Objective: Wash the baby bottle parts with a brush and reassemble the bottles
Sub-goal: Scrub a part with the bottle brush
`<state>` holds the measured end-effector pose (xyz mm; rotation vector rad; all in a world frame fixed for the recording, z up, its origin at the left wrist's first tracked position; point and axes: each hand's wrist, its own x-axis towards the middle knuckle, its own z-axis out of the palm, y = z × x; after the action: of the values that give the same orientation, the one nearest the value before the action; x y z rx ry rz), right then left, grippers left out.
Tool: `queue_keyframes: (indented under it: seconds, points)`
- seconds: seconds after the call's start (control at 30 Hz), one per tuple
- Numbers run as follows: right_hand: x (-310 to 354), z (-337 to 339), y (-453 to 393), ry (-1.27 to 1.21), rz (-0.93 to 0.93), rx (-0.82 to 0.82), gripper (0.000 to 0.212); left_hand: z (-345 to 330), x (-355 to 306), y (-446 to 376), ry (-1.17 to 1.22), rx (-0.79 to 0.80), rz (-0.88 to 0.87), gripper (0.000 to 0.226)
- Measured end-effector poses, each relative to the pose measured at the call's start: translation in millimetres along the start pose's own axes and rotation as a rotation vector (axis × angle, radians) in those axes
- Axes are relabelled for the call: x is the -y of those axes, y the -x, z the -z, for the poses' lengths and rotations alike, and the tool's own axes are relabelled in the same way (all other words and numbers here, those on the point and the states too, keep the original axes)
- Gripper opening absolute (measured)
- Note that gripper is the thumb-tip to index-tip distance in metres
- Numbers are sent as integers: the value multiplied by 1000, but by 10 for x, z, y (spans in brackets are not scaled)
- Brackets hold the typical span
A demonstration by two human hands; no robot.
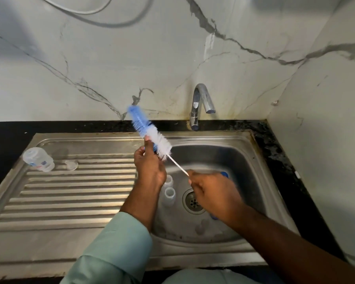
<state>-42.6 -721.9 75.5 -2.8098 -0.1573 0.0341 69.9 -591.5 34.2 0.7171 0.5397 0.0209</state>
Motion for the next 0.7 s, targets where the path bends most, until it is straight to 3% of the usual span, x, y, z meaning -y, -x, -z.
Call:
queue_keyframes:
  seconds: [0.13, 0.23, 0.33, 0.43, 0.57, 0.7]
  points:
    - [-26, 29, -176, -124, -171, 31, 26, 46, 56, 87, -122, 117, -2, 23]
    - [-9, 41, -170, -227, -118, 75, 23, 100, 61, 127, -152, 48, -62, 13]
    - [110, 17, -48, -300, -81, 158, 26, 147, 66, 100, -163, 48, -64, 12]
    - [120, -18, -176, -281, -145, 48, 22, 112, 124, 147, -223, 13, -36, 9]
    - [210, -59, -51, -253, -39, 71, 18, 52, 58, 120, -36, -121, -22, 6]
    - [176, -35, -166, -214, -145, 0, 20, -6, 74, 207, -114, -27, 71, 16]
